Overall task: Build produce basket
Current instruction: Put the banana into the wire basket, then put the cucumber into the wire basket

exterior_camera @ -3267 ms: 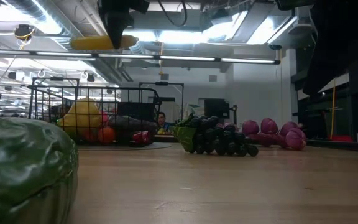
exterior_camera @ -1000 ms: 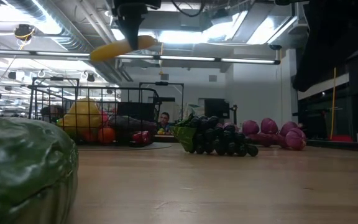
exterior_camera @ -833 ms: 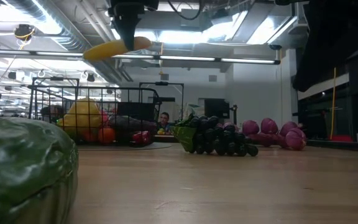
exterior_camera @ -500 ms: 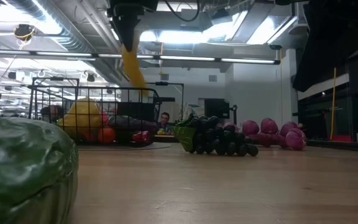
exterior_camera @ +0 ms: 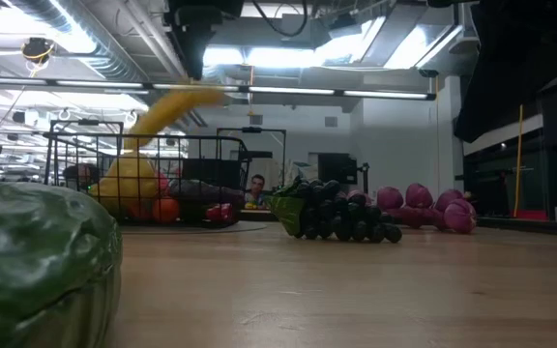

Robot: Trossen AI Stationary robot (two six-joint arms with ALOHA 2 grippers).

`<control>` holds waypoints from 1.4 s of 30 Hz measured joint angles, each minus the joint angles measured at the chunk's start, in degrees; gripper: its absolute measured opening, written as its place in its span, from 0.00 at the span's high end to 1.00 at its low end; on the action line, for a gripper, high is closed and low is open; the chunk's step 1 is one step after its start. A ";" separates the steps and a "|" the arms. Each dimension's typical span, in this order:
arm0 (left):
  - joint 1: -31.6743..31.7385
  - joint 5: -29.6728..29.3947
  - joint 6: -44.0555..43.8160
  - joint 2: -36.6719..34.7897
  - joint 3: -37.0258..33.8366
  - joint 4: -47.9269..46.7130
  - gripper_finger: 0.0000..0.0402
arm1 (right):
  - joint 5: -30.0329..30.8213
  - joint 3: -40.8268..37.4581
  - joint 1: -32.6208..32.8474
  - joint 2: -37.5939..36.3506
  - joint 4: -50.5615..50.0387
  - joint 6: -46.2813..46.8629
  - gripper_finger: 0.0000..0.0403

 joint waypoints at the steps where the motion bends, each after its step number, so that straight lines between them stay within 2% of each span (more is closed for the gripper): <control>1: 0.03 -0.01 -0.77 0.00 0.00 -0.61 0.52 | 0.00 0.00 0.01 0.00 0.00 0.00 0.45; 7: 0.03 -0.19 -2.64 0.00 0.00 -1.72 0.47 | 0.00 0.00 0.02 0.00 0.02 0.01 0.45; 18: -3.20 1.55 -8.19 0.01 0.00 0.89 0.48 | 0.00 0.00 0.02 0.00 0.14 0.01 0.45; 23: -8.24 8.23 -14.34 0.31 -0.01 1.60 0.48 | 0.04 0.00 0.02 0.00 0.62 0.02 0.45; 26: -12.48 9.73 -17.18 0.61 -1.40 5.26 0.48 | 0.03 0.00 0.02 0.00 1.10 0.02 0.45; 30: -19.20 11.29 -20.16 0.61 -6.68 16.39 0.48 | 0.04 0.00 0.02 0.00 1.72 0.02 0.45; 34: -26.41 11.51 -19.51 0.63 -12.72 26.84 0.48 | 0.04 0.00 0.02 0.00 1.83 0.02 0.45; 42: -37.58 16.02 -18.56 0.63 -24.31 45.57 0.48 | 0.05 0.00 0.02 0.00 2.19 0.02 0.45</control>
